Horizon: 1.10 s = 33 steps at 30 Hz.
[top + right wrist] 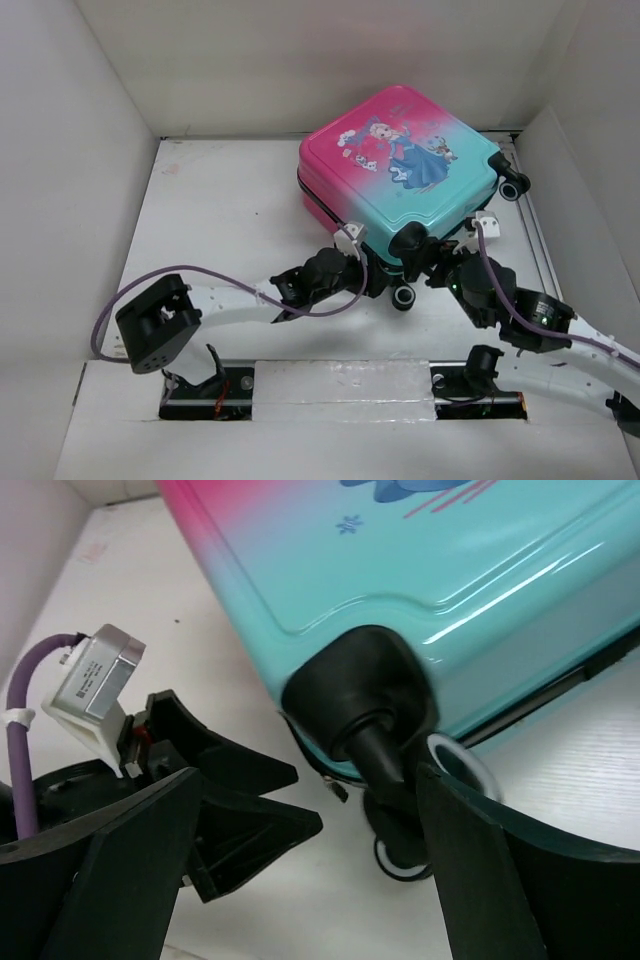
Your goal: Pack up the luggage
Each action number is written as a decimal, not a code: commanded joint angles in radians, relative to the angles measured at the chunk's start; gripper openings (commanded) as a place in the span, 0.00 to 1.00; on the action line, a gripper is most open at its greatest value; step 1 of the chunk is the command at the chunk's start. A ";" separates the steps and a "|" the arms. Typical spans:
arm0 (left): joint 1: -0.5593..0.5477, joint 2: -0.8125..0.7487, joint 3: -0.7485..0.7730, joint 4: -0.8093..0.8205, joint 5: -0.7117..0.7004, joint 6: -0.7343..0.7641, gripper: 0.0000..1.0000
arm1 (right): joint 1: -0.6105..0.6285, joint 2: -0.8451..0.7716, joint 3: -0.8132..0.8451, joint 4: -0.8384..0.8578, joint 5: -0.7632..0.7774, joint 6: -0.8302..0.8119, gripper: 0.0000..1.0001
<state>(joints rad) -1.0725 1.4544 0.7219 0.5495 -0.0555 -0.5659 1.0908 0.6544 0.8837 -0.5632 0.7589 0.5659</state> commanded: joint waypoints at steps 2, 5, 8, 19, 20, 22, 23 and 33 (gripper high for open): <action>-0.004 0.056 0.071 0.049 -0.009 0.044 0.61 | -0.128 -0.003 -0.009 -0.033 -0.163 -0.087 0.93; -0.014 0.083 0.080 0.049 -0.029 0.044 0.59 | -0.237 0.008 -0.022 0.005 -0.243 -0.141 0.94; -0.023 0.092 0.090 0.049 -0.052 0.053 0.58 | -0.325 0.034 -0.032 0.051 -0.366 -0.227 0.94; -0.023 0.138 0.090 0.084 -0.086 0.054 0.54 | -0.525 0.114 -0.066 0.112 -0.662 -0.296 0.94; -0.023 0.150 0.090 0.084 -0.086 0.054 0.54 | -0.538 0.114 -0.075 0.112 -0.674 -0.296 0.93; -0.023 0.161 0.100 0.093 -0.086 0.054 0.53 | -0.539 0.114 -0.086 0.121 -0.684 -0.296 0.93; -0.023 0.161 0.100 0.093 -0.086 0.054 0.52 | -0.539 0.114 -0.097 0.121 -0.696 -0.296 0.93; -0.023 0.190 0.120 0.115 -0.075 0.063 0.34 | -0.511 0.082 -0.095 0.045 -0.609 -0.244 0.93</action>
<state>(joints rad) -1.0920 1.6382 0.8032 0.6025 -0.1322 -0.5182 0.5640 0.7734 0.7849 -0.5148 0.1001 0.2989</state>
